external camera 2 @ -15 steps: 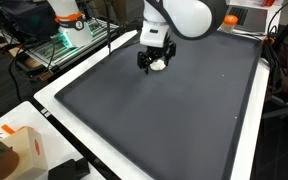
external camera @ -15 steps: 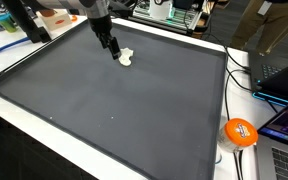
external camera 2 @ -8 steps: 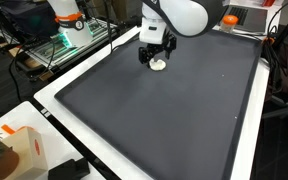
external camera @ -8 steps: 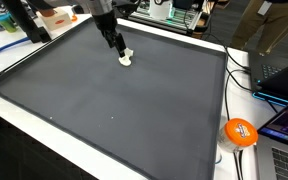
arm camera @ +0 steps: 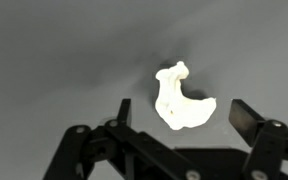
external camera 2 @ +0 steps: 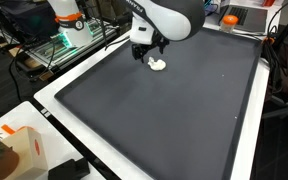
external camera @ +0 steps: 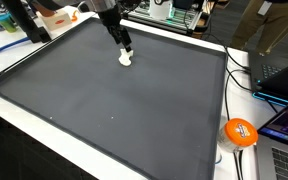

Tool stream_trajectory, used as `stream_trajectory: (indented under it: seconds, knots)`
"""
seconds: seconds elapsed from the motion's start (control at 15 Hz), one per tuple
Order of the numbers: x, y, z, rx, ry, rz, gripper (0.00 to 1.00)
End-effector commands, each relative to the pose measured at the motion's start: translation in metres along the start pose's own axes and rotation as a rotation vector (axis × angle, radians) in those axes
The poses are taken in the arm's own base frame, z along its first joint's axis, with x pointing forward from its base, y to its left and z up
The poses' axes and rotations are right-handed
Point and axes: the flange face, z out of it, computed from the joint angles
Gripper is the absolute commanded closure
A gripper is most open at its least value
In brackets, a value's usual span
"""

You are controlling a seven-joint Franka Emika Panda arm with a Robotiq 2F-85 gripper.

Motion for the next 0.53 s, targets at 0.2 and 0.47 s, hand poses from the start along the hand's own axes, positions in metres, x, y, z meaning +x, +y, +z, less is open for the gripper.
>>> stream_trajectory:
  seconds: [0.2,0.47]
  knots:
    - [0.009,0.049,-0.021,0.161,-0.05,0.118,0.0]
    - [0.014,0.051,-0.022,0.138,-0.015,0.102,0.0]
